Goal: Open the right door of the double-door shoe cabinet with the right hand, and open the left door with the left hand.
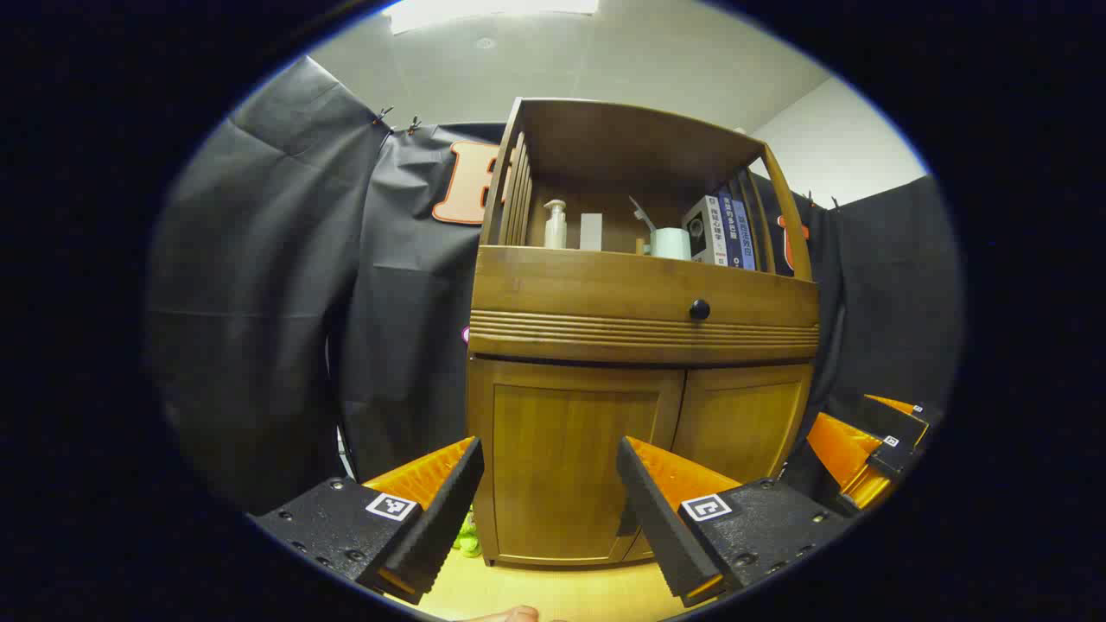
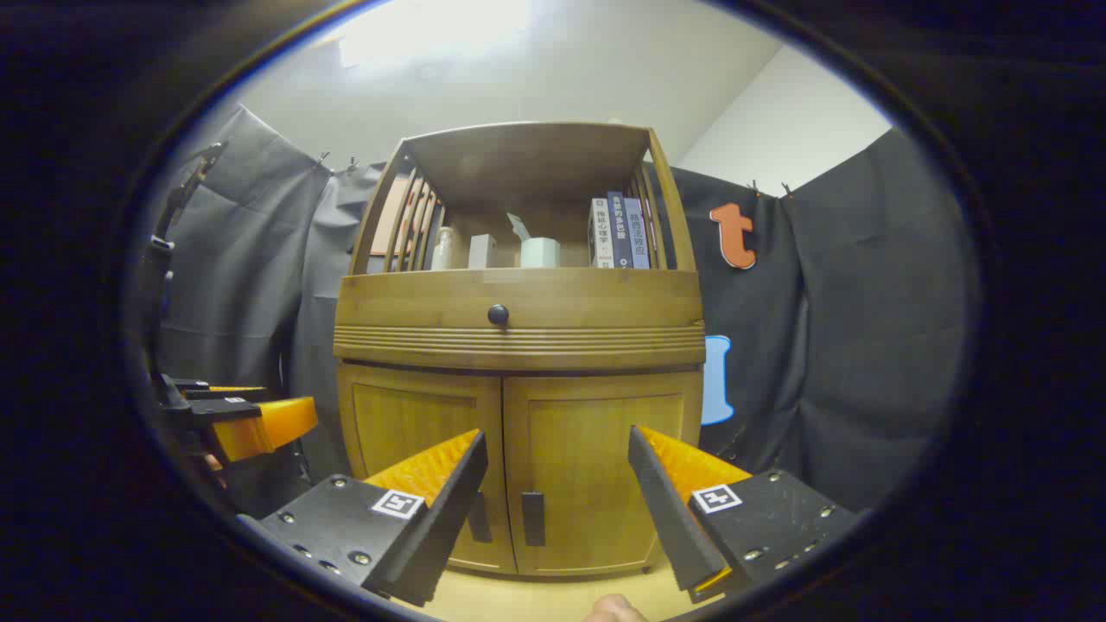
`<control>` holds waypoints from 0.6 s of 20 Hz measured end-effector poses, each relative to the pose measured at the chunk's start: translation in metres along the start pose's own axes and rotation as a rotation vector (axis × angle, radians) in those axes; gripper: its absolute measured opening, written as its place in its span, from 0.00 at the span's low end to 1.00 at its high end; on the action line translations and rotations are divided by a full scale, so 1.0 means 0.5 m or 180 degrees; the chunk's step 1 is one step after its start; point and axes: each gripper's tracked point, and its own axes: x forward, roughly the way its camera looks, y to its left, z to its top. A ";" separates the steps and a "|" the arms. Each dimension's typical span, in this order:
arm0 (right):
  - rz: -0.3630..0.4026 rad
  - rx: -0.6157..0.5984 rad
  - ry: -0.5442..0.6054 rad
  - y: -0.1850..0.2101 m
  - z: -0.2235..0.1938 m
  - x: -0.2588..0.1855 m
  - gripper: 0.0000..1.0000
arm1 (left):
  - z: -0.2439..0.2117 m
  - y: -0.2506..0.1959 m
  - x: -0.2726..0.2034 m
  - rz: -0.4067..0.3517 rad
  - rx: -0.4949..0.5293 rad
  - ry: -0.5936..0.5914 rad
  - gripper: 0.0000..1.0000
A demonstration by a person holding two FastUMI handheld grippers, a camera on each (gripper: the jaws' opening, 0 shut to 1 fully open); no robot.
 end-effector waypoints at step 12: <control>0.0119 -0.0006 -0.0049 -0.021 0.030 0.000 0.97 | 0.041 -0.076 -0.010 -0.0078 0.0112 -0.0135 0.92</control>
